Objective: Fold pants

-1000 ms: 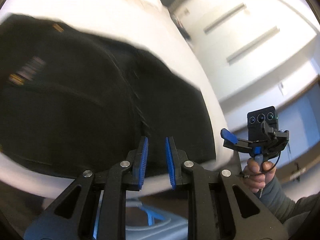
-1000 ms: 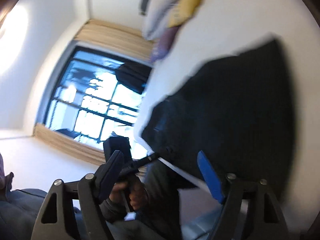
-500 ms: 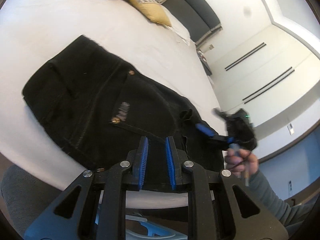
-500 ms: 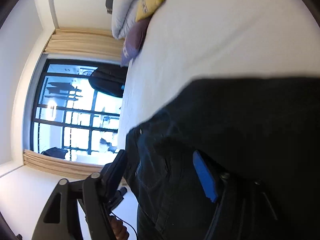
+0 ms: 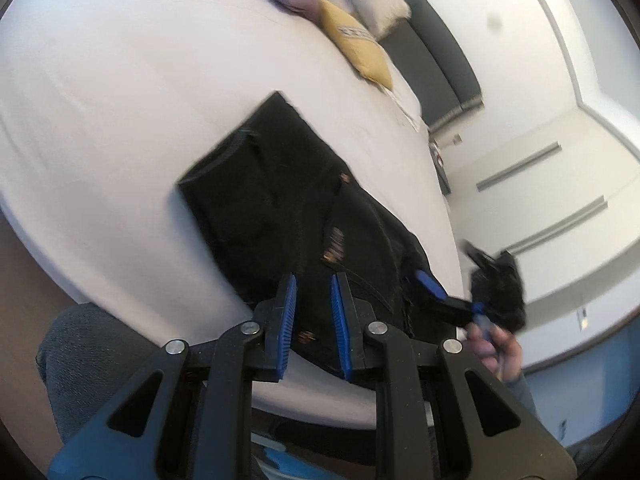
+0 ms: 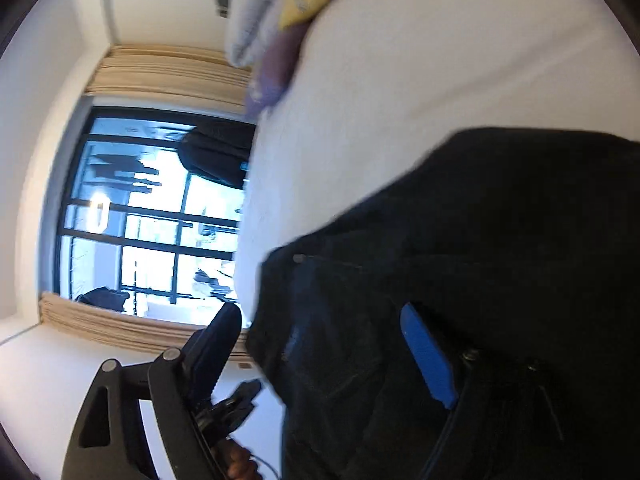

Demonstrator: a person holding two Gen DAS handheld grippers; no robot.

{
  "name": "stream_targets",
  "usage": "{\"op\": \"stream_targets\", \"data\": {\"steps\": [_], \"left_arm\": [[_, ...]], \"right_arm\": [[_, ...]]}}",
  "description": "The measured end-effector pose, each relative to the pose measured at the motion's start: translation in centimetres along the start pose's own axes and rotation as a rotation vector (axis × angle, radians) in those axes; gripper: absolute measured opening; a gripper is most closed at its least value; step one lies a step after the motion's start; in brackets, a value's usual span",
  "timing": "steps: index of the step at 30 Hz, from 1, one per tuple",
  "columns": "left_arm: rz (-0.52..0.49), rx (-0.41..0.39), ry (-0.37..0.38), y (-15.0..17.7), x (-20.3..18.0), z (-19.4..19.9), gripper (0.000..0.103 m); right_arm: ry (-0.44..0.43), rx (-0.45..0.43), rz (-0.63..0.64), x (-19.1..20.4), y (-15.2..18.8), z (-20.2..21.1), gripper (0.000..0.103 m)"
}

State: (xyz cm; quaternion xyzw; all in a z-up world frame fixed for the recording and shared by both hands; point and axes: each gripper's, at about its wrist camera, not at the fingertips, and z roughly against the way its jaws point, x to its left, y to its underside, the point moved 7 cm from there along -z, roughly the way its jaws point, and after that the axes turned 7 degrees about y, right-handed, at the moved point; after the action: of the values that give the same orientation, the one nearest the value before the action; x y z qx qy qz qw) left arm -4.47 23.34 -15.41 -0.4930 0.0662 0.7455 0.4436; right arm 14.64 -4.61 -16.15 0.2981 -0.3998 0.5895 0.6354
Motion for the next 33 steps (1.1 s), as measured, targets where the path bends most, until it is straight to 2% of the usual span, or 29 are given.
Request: {"op": "stream_targets", "data": {"steps": [3, 6, 9, 12, 16, 17, 18, 19, 20, 21, 30, 32, 33], "left_arm": [[0.084, -0.012, 0.016, -0.3, 2.1, -0.2, 0.017], [0.128, -0.036, 0.039, -1.0, 3.7, 0.4, 0.017], [0.165, -0.079, 0.060, -1.3, 5.9, 2.0, 0.017], [0.195, -0.103, 0.046, -1.4, 7.0, 3.1, 0.017], [0.226, -0.096, 0.064, -1.6, 8.5, 3.5, 0.018], [0.230, -0.088, 0.069, -1.5, 8.9, 3.4, 0.021], [0.238, -0.080, 0.072, -1.4, 9.2, 3.0, 0.040], [0.249, -0.083, 0.081, -1.5, 9.3, 2.6, 0.071], [0.258, -0.100, 0.098, -1.5, 9.0, 2.4, 0.083], [0.273, -0.123, 0.118, -1.7, 9.2, 2.5, 0.091], [0.252, -0.124, 0.146, -2.3, 9.3, 2.4, 0.088], [0.236, -0.125, 0.152, -3.0, 8.1, 1.8, 0.085], [0.227, -0.126, 0.161, -3.1, 8.0, 1.8, 0.077]], "right_arm": [[-0.065, -0.017, 0.020, 1.6, 1.3, 1.0, 0.085], [-0.107, -0.010, 0.016, 2.1, 2.3, 1.3, 0.085], [-0.093, -0.005, 0.001, 1.8, 2.7, 0.9, 0.085], [-0.084, 0.000, -0.001, 1.8, 2.9, 0.6, 0.085], [-0.080, 0.005, 0.006, 1.8, 3.1, 0.9, 0.085], [-0.079, 0.006, 0.008, 2.0, 3.0, 0.8, 0.085], [-0.077, 0.008, 0.010, 2.2, 3.0, 0.7, 0.085], [-0.075, 0.010, 0.009, 2.2, 3.0, 0.7, 0.085], [-0.074, 0.011, 0.008, 2.0, 3.1, 0.7, 0.085], [-0.074, 0.011, 0.008, 2.0, 3.1, 0.7, 0.085], [-0.052, 0.003, 0.021, 1.6, 3.0, 0.9, 0.085], [-0.046, 0.006, 0.025, 1.6, 3.1, 0.7, 0.085], [-0.045, 0.007, 0.026, 1.5, 3.1, 0.7, 0.085]]}}
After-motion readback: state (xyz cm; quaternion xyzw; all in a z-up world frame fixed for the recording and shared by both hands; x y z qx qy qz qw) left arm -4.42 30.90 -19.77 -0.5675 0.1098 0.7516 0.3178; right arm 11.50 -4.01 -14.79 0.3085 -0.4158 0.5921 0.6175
